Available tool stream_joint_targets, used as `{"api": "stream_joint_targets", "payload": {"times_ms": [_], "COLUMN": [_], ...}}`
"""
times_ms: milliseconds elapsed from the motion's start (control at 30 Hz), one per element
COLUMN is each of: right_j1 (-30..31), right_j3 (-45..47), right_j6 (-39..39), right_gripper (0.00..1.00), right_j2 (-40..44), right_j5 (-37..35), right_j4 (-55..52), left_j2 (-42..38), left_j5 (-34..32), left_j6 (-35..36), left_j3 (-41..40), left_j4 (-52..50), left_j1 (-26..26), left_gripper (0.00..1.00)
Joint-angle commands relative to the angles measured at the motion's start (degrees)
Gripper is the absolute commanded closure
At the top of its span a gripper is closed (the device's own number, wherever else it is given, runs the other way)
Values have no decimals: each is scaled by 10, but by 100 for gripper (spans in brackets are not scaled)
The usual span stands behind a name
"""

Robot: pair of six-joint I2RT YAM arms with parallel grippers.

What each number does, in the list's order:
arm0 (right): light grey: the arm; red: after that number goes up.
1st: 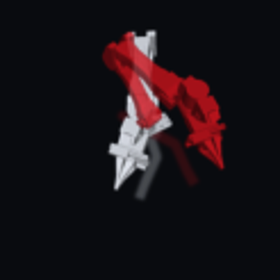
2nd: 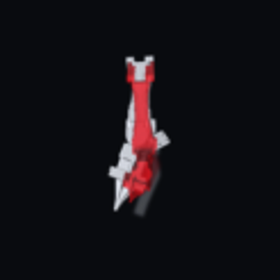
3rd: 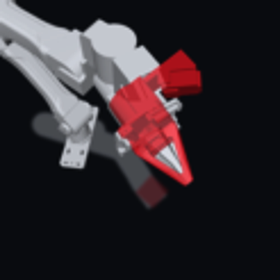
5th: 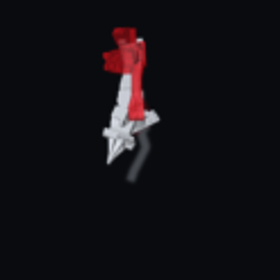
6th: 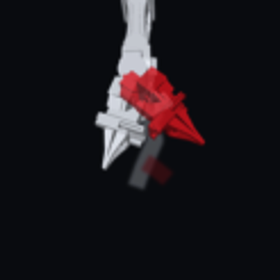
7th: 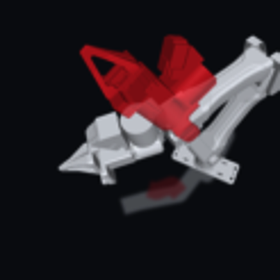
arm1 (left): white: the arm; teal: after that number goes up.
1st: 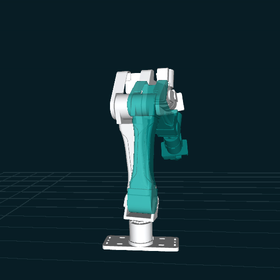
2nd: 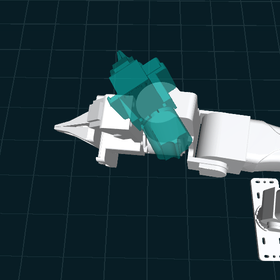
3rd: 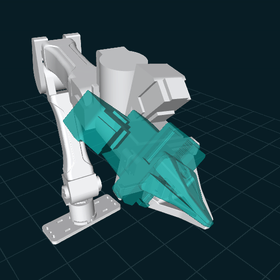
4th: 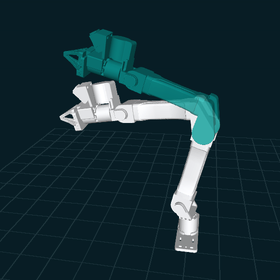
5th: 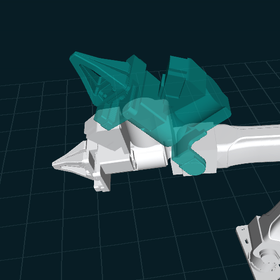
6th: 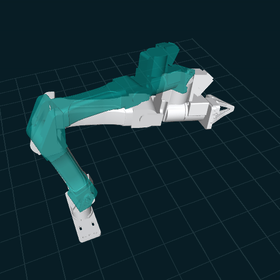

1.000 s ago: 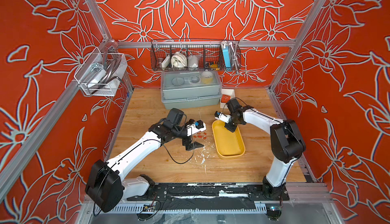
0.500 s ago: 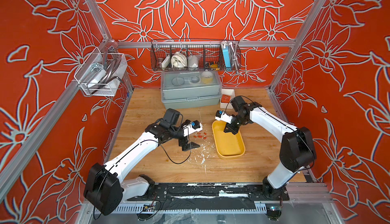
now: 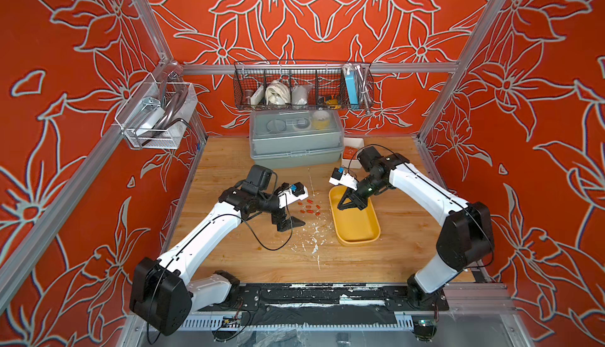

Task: Take the screw protection sleeves out of the storage box
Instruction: Place the screw protection sleeve at the center of the board.

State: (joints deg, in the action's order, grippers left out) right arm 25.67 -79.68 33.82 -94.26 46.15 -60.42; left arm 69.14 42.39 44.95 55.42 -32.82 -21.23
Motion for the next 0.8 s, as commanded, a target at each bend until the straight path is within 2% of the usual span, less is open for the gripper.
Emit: {"api": "stream_joint_targets", "payload": {"times_ms": [0,200,300,500,767], "right_j1": [8,44,68,124,180], "right_j3": [-16,-13,-2,12,-6], "right_j6": [-9,-48,-83,-133,-148], "right_gripper": [100,100,100,100,98], "right_j2": [-13,-25,-31,-73,-171], "right_j5": [58,64,43,-68,-205], "right_j4": [-22,32,83,183,246], "left_j2": [-14,-14,-12,-11,-22], "left_j5": [18,18,15,7,12], "left_j6": [5,25,29,12,12], "left_j3": [15,33,47,68,56], "left_j4": [-26,-57,-72,-77,-66], "left_j1": [10,43,72,116,129], "left_gripper": [2,1,2,2,2]}}
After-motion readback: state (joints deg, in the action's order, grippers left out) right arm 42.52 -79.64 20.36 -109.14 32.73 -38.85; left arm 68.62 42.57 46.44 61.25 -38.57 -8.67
